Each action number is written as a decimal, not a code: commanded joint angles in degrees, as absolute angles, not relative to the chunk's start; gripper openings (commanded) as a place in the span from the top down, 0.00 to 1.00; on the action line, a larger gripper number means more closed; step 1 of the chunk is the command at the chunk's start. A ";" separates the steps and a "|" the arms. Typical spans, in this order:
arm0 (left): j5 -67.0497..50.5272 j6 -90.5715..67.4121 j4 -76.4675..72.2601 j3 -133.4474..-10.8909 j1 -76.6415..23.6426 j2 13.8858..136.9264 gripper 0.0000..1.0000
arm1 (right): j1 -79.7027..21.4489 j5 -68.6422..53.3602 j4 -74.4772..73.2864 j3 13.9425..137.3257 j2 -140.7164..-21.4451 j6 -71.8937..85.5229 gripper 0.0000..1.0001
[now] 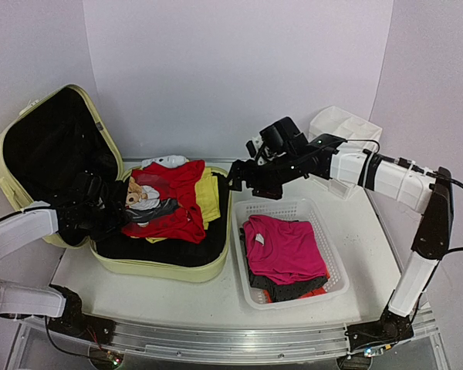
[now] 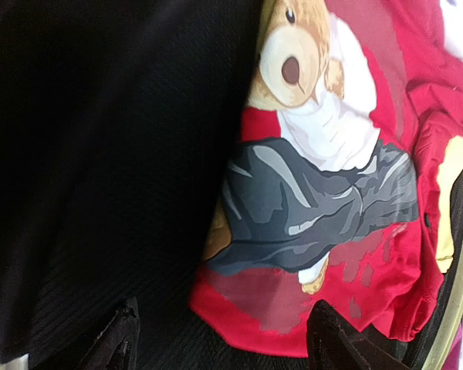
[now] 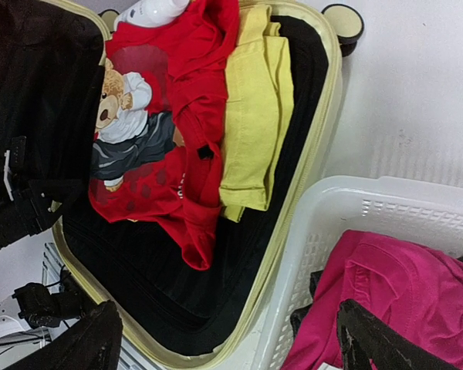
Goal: Open, take out, and arrange the luggage
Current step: Pick up the clothes from the opened luggage.
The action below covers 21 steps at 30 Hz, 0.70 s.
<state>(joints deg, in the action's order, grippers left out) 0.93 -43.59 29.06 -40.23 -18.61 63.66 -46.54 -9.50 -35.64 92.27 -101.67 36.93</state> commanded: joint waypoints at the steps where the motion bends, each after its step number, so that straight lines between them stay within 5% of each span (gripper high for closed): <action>1: 3.59 -44.55 32.14 -40.49 -18.08 59.26 0.25 | -49.42 -6.61 -28.54 90.37 -99.23 37.85 0.05; 21: -2.45 -47.90 22.07 -38.28 -17.93 65.63 0.37 | -60.32 -0.95 -18.19 88.41 -102.39 34.51 0.06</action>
